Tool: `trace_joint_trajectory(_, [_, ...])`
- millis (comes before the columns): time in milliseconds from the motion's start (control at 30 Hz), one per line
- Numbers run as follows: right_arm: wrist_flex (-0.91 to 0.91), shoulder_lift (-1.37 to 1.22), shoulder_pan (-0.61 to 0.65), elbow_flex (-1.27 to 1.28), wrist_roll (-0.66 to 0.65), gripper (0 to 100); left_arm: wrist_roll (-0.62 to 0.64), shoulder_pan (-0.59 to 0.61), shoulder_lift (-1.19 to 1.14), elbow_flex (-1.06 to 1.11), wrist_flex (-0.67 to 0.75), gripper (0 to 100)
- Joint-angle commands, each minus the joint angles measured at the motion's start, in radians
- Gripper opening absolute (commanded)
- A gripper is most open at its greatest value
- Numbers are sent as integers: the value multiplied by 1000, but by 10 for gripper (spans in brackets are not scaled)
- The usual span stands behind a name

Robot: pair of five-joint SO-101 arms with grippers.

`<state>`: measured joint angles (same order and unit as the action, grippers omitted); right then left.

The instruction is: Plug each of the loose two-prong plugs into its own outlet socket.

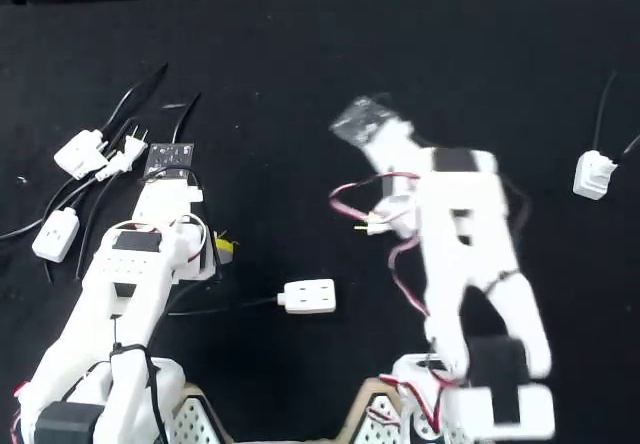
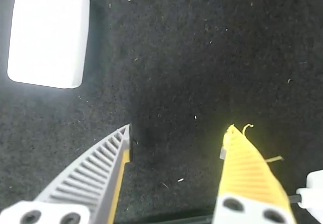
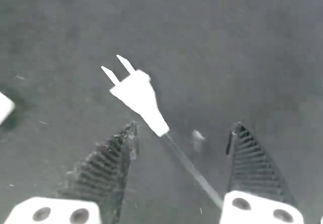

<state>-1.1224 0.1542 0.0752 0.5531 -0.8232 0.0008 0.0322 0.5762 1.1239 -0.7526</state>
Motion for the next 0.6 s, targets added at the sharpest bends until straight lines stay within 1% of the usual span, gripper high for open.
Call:
trace_joint_trajectory(0, [-5,-97,52,-104,-83,278,6,-5,21,-4,6,285])
trace_joint_trajectory(100, [2,-188,29,-166,-155,278,6,-5,21,-4,5,285])
trace_joint_trajectory(300, [-6,-312,-28,-291,-172,278,6,-5,21,-4,6,285])
trace_joint_trajectory(467, [-17,-354,-31,-263,-311,278,6,-5,18,-4,8,285])
trace_joint_trajectory(567, [-83,-360,-29,-255,-379,278,6,-5,17,-4,9,285])
